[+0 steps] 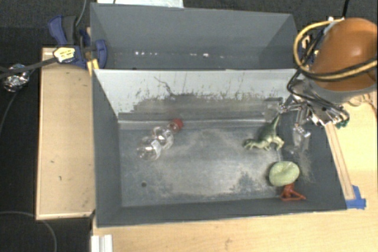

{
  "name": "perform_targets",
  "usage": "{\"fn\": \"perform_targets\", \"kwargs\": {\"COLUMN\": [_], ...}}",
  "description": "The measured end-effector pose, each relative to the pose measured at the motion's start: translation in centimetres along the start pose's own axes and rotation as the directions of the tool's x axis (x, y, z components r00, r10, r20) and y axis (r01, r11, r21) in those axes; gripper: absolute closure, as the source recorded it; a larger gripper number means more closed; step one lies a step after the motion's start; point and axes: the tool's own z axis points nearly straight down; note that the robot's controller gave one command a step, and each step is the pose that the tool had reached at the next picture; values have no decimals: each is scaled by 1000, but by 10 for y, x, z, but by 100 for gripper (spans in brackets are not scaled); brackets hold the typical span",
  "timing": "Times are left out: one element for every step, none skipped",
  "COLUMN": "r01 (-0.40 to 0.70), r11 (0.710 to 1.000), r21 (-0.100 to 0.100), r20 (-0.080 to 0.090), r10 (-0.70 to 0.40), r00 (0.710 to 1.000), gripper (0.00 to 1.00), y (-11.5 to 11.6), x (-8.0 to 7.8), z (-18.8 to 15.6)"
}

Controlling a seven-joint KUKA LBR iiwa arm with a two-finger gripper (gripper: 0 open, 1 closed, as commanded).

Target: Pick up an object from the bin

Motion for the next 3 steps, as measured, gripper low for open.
{"fn": "perform_targets", "kwargs": {"r01": [78, 303, 411], "r11": [997, 953, 911], "r21": [0, 4, -7], "r20": [2, 3, 0], "r10": [-78, -303, -411], "r00": [997, 953, 911], "gripper": [0, 0, 100], "y": [-12, -13, -11], "x": [24, 7, -12], "z": [30, 85, 101]}}
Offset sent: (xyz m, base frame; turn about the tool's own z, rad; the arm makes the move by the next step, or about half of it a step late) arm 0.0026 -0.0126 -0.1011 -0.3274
